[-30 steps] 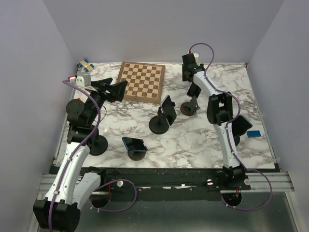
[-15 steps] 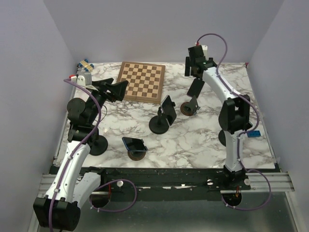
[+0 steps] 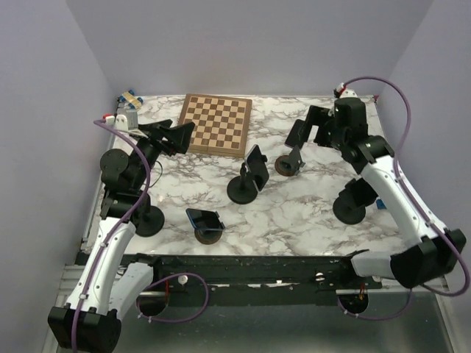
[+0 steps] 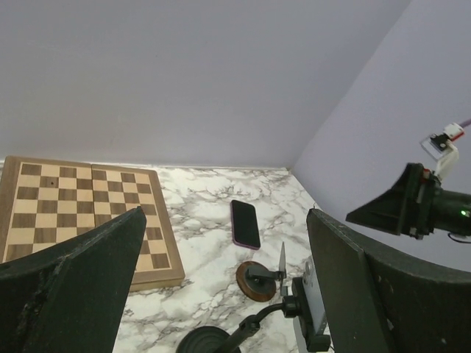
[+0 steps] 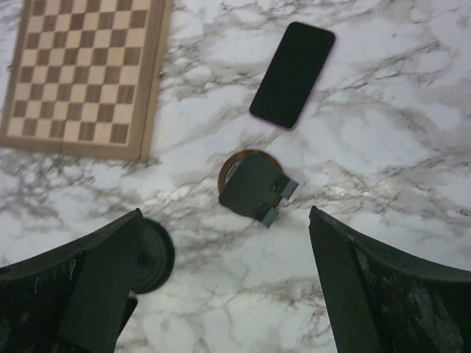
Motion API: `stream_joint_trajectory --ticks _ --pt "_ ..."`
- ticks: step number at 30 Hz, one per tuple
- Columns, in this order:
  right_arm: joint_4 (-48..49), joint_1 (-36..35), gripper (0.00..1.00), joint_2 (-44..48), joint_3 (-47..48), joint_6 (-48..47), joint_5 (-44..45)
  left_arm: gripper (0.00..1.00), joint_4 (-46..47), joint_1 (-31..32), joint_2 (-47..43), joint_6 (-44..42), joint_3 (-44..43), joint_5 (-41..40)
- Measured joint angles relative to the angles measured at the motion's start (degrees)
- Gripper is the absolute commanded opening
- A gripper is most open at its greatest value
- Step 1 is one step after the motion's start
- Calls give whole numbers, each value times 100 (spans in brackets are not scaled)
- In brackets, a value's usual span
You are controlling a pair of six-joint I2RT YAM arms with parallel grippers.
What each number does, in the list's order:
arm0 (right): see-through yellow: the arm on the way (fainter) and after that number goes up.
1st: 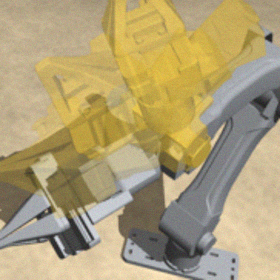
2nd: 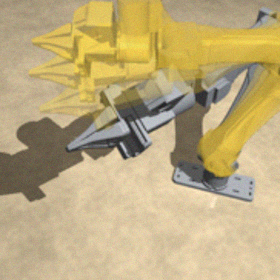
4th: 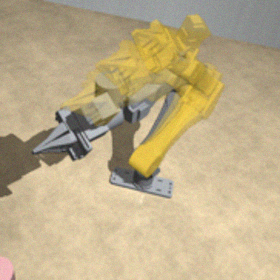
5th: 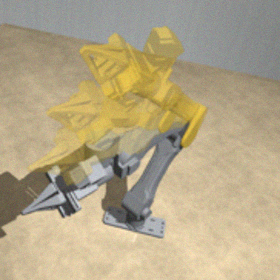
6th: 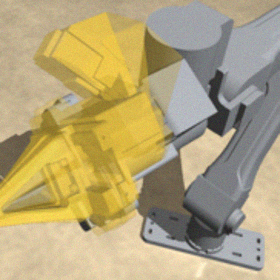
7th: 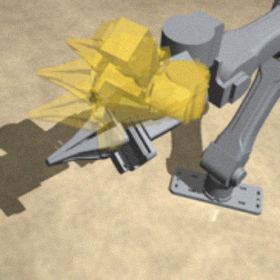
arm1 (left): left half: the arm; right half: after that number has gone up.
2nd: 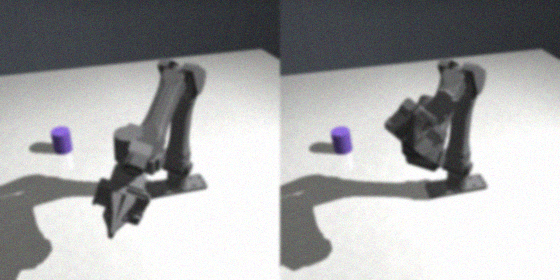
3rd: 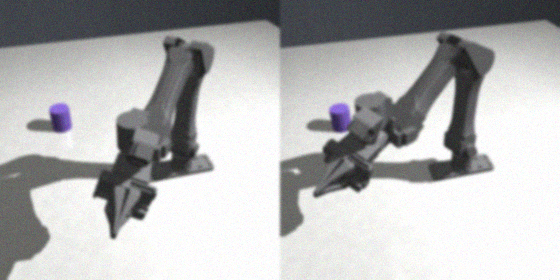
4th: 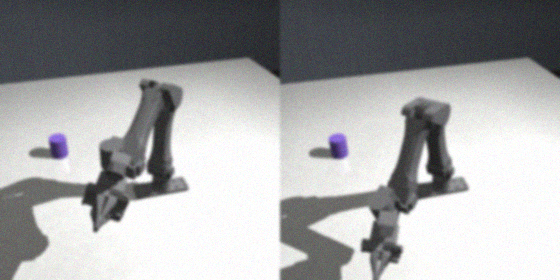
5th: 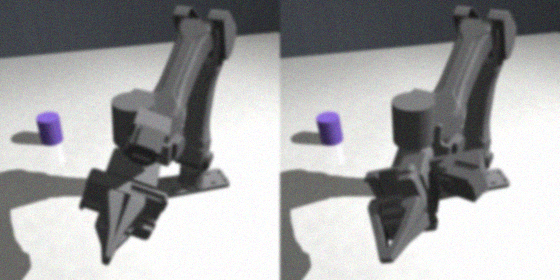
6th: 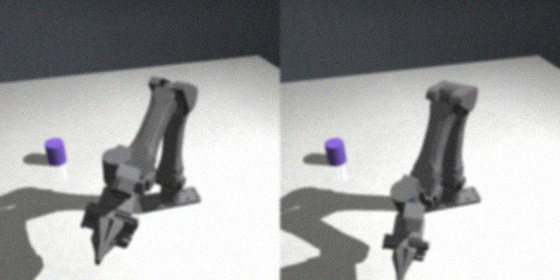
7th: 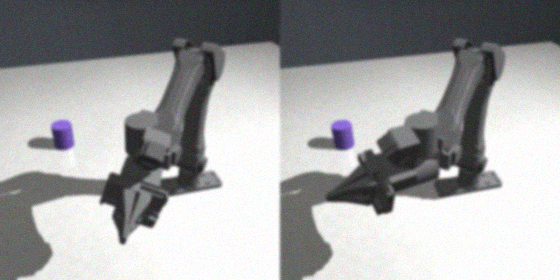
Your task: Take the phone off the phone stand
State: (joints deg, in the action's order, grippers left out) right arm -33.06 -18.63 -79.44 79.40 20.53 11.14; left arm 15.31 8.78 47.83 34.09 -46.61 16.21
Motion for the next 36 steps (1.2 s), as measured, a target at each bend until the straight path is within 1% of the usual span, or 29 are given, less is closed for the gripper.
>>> stream_joint_trajectory --ticks 4,7,9,11,14,16,20,25,27,31,36 --pt "372 2 100 1174 -922 -15 -1095 98 -11 68 -111 -59 0 -11" --pt "732 -2 100 1814 -1366 -96 -2341 99 -11 74 -164 -107 0 -11" --pt "964 -39 100 1991 -1504 -205 -3259 99 -7 74 -181 -131 0 -11" --pt "1082 -208 100 2011 -1572 -356 -3963 99 -2 74 -188 -146 0 -9" --pt "1091 -723 100 1930 -1655 -570 -4612 99 -2 74 -203 -162 0 -9" --pt "1088 -1095 100 1849 -1674 -664 -4824 99 2 90 -227 -173 0 -9" --pt "1080 -1958 100 1578 -1665 -820 -4736 98 11 111 -238 -197 0 -11" --pt "938 -3174 100 837 -1394 -1045 -4048 98 9 122 -170 -214 0 -9" --pt "935 -3523 100 551 -1305 -1108 -3729 98 2 122 -149 -214 0 -9" --pt "964 -4046 100 -17 -1137 -1187 -3261 98 4 122 -142 -216 0 -9" --pt "981 -4435 100 -962 -734 -1456 -3071 98 4 122 -142 -234 0 -9"
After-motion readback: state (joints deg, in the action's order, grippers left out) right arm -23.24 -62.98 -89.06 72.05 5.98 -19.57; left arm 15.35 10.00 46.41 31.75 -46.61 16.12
